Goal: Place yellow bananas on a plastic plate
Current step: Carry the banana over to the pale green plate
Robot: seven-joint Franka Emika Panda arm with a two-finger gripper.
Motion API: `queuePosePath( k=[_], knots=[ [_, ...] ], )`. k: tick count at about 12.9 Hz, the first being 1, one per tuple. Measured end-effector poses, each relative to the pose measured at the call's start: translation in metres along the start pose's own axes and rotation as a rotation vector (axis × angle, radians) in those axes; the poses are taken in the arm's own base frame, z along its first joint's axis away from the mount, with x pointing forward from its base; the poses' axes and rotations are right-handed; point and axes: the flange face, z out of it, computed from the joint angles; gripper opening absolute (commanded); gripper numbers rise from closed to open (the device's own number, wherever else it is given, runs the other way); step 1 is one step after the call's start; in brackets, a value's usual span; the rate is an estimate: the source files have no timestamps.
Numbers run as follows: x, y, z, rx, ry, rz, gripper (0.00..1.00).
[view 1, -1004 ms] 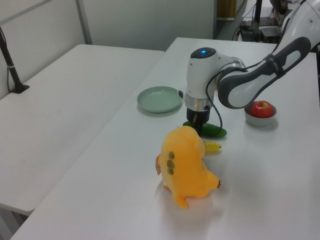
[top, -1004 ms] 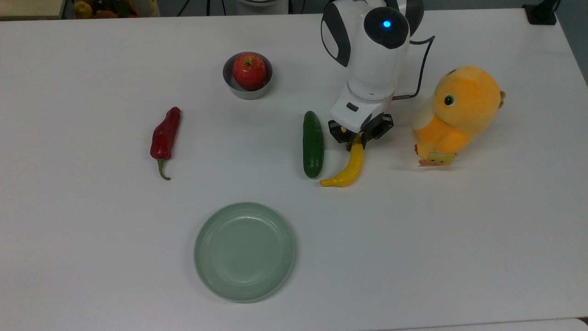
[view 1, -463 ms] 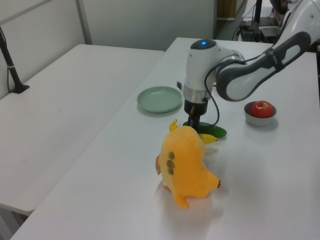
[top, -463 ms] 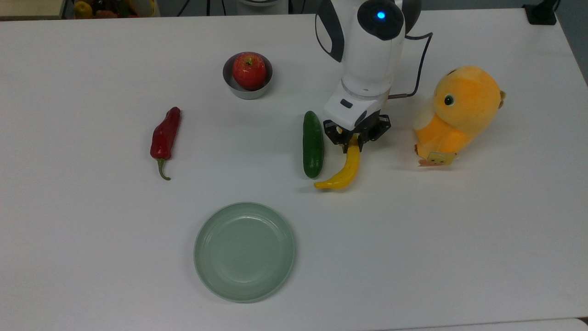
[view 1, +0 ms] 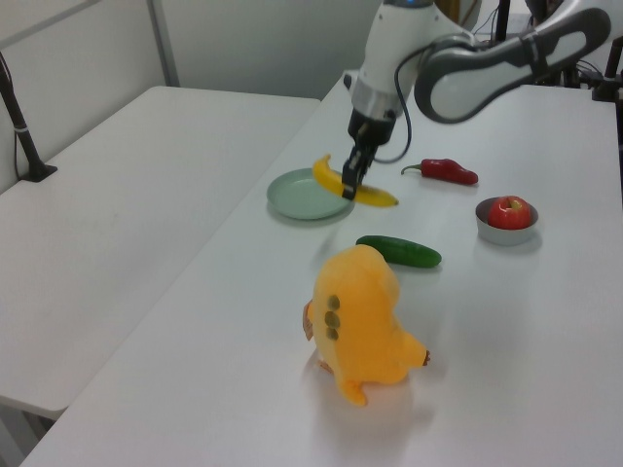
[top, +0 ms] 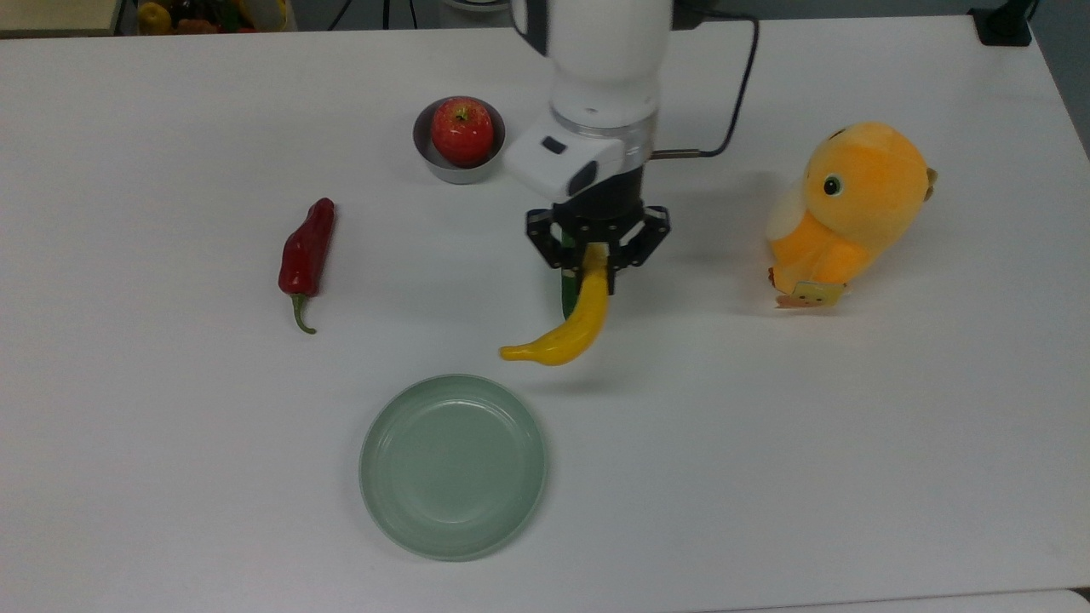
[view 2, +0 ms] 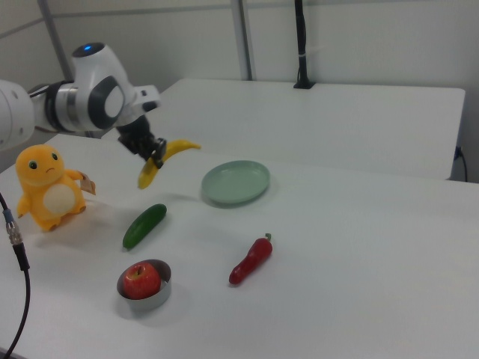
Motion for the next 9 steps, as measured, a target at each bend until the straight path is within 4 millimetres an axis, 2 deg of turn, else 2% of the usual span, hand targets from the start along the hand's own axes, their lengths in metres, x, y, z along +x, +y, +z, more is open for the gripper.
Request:
queuePosePath(
  k=[5, 6, 8, 9],
  knots=[
    [0.038, 0.084, -0.024, 0.007, -0.001, -0.060, 0.08],
    [0.043, 0.095, -0.023, 0.008, 0.003, -0.083, 0.08],
    [0.052, 0.114, -0.011, 0.006, 0.004, -0.148, 0.08],
    [0.057, 0.125, 0.005, 0.002, -0.003, -0.191, 0.07]
  ],
)
